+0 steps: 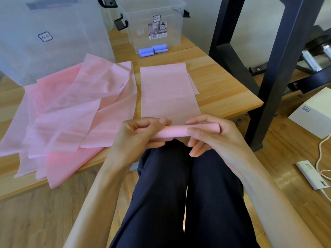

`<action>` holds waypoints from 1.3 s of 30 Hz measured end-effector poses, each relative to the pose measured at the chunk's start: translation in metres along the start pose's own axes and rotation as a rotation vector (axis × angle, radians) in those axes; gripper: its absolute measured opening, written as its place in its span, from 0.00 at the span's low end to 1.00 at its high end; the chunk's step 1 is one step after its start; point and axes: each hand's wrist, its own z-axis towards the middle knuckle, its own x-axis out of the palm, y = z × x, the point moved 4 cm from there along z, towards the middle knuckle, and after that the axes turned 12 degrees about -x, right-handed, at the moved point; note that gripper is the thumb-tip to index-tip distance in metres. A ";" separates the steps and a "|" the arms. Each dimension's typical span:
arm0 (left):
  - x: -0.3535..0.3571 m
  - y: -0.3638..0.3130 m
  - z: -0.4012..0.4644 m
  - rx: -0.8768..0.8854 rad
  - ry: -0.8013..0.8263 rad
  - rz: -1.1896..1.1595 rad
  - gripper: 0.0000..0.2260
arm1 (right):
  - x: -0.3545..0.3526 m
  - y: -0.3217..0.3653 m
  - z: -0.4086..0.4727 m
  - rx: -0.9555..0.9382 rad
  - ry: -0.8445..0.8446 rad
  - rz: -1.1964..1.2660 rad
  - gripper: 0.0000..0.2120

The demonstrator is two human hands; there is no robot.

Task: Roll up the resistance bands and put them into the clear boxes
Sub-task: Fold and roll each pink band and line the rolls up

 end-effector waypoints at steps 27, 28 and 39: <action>0.002 -0.005 0.001 -0.031 -0.015 -0.040 0.10 | -0.001 -0.003 0.003 0.010 -0.014 0.053 0.16; 0.002 -0.005 0.001 -0.034 -0.013 -0.047 0.11 | -0.001 -0.003 0.003 0.003 -0.022 0.040 0.15; 0.005 -0.007 0.003 -0.012 -0.001 -0.070 0.11 | -0.004 -0.003 0.007 -0.018 -0.085 0.033 0.12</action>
